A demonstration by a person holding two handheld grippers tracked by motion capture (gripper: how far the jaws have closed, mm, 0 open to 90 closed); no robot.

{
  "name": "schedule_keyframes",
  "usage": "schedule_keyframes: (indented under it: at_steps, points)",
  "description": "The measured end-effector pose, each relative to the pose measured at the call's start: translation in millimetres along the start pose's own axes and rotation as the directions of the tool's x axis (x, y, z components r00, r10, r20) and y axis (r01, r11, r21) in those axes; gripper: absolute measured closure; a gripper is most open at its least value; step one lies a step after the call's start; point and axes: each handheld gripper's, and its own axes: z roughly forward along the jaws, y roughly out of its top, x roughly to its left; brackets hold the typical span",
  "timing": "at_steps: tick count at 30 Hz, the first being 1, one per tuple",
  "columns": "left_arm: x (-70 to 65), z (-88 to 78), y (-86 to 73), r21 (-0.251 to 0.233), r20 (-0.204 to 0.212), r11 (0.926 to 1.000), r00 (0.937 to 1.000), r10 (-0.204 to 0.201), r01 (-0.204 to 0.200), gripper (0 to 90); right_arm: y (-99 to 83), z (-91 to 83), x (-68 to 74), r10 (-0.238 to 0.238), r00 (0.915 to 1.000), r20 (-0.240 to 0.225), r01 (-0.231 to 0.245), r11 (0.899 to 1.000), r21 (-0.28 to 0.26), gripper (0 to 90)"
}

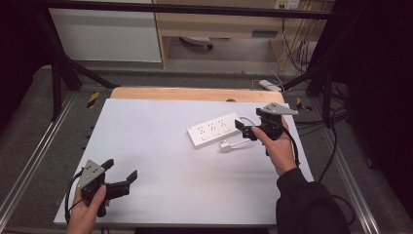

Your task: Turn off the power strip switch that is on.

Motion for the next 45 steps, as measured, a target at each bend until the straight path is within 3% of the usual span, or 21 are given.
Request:
schedule_keyframes:
  at_steps: [12, 22, 27, 36, 45]
  points:
    - [-0.4, 0.2, -0.5, 0.005, -0.005, 1.0000, 1.0000, 0.001, -0.001, 4.4, 6.2, 12.8, 7.3, 0.018, 0.9998, -0.002, -0.018, 1.000, -0.020, 2.3]
    - [0.6, 0.1, -0.5, 0.004, -0.002, 1.0000, 1.0000, -0.003, 0.003, 4.4, 18.2, 14.5, 15.6, 0.000, 0.9998, -0.018, -0.001, 0.999, -0.046, 11.1]
    - [1.2, 0.3, -0.2, 0.001, -0.011, 1.0000, 0.9999, -0.005, 0.005, 4.4, 23.1, 16.6, 19.4, 0.001, 0.9998, -0.019, -0.002, 0.998, -0.063, 19.8]
    - [1.0, 0.8, -0.2, 0.008, -0.011, 1.0000, 0.9999, -0.001, 0.001, 4.4, 30.1, 21.2, 28.8, -0.037, 0.9990, 0.023, 0.039, 0.995, -0.091, 47.8]
    - [1.7, 0.5, -0.1, 0.004, -0.012, 1.0000, 0.9999, -0.004, 0.004, 4.4, 29.0, 31.5, 33.1, -0.044, 0.9988, 0.023, 0.046, 0.994, -0.094, 69.4]
